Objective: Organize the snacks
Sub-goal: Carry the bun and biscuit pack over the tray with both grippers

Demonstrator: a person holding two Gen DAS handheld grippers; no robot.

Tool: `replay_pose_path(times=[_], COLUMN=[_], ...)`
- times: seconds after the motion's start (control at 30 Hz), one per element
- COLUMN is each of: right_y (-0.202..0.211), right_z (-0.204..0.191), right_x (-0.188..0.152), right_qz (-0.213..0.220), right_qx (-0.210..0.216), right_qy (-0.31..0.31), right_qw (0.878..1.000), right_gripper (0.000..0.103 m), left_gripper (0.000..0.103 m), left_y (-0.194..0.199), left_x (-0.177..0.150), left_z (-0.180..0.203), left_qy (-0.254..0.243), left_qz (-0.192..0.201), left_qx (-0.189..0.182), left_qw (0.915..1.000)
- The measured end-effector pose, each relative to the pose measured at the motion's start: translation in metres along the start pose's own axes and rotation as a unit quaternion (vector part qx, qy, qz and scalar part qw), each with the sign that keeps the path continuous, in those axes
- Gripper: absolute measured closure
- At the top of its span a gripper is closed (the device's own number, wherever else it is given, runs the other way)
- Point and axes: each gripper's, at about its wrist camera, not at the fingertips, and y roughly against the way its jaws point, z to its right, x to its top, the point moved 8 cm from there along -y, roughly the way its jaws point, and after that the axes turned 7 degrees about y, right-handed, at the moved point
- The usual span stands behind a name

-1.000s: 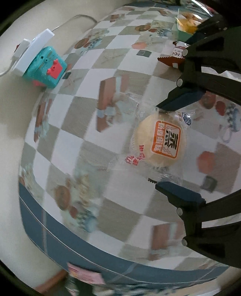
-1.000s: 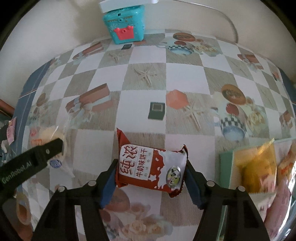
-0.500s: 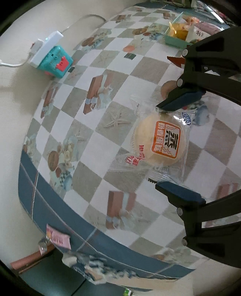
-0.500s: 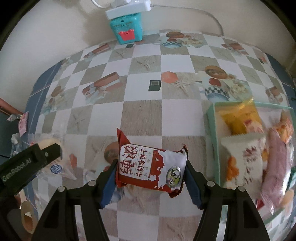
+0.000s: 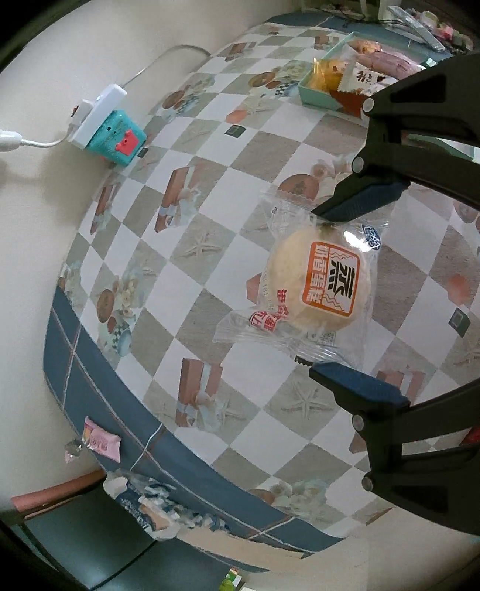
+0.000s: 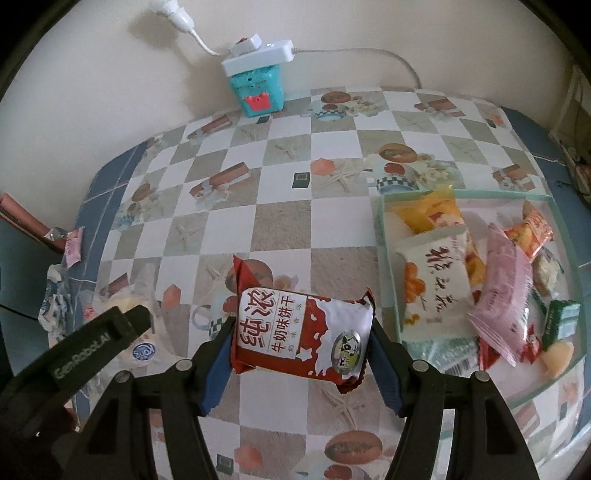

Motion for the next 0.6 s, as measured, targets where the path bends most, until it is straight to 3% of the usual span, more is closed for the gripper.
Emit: replay_pose_path(times=[0.4, 0.6], right_y=[0.041, 0.061], right_z=[0.040, 0.074], right_x=[0.017, 0.021], right_qz=[0.054, 0.076], right_qx=[-0.007, -0.022], right_qy=[-0.023, -0.052], right_qw=[0.998, 0.995], right_gripper=[0.034, 0.034], left_gripper=[0.026, 0.026], left_y=[0.038, 0.059], left_x=[0.002, -0.012], left_z=[0.022, 0.055], left_qy=[-0.017, -0.059], left_qz=[0.048, 0.069], left_qx=[-0.019, -0.034], left_qw=[0.9985, 0.9952])
